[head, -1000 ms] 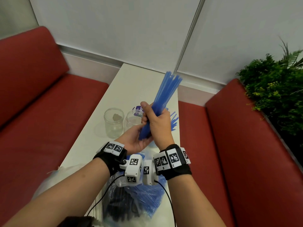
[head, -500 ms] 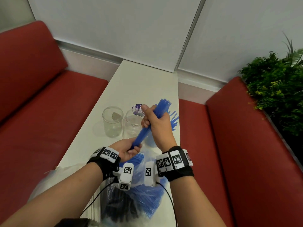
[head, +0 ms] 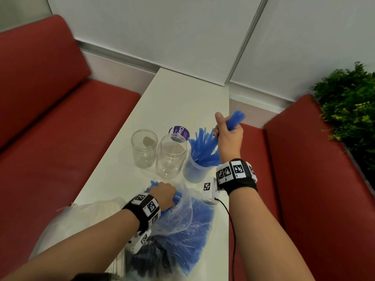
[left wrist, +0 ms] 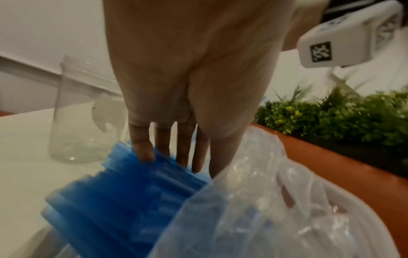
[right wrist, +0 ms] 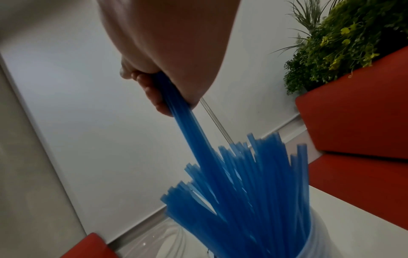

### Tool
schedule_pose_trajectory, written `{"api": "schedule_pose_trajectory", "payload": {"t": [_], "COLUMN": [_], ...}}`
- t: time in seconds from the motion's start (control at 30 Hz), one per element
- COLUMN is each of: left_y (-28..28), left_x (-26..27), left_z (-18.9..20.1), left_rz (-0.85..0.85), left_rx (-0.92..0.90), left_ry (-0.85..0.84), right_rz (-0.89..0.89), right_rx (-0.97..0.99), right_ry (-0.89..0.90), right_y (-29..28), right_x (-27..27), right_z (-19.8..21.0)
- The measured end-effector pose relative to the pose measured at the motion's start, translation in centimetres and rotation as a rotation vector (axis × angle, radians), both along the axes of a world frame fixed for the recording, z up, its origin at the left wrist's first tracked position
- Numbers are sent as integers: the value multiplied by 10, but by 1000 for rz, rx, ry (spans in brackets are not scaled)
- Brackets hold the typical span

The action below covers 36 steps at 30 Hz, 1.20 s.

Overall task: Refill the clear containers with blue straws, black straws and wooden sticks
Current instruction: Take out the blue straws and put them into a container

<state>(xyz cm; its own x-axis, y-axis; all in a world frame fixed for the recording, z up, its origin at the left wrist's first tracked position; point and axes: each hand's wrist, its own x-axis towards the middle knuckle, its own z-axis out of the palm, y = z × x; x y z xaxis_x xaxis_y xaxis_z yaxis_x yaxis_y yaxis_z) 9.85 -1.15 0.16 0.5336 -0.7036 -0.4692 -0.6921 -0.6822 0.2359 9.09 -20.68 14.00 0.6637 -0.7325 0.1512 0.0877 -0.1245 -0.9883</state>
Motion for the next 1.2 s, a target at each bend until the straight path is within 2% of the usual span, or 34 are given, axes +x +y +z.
{"api": "schedule_pose_trajectory", "payload": {"t": [0.2,0.37,0.57,0.77,0.87,0.97,1.03,1.1,1.13,1.2], "left_y": [-5,-7,-4,0,1,1,0,1,1,0], "left_x": [-3,2,-3,-6,-7,-9,-10,-10,-10,-9], "left_z": [-11,-10,-8,-3,3,11,18,26,30,38], "left_rz": [-151,-189,-205,-200,-193,-187,-189,-198,-203,-210], "left_rx": [149,205,217,224,236,262,266,261,259,255], "left_ry": [-209,-242,-260,-241,-244,-257,-272,-280,-282,-273], "right_rz": [6,17,-88,-3,-32,-88,-93,-22,35,152], "right_rx": [15,2,-9,-28,-41,-156,-299,-474,-581,-774], "right_ry": [66,112,-70,120,78,-11,0,129,284,711], "right_y": [5,6,-2,8,6,3,7,10,10,11], "right_x": [6,6,11,3,3,2,0,-1,-1,-6], "right_z": [-31,-46,-32,-60,-51,-35,-30,-39,-46,-60]}}
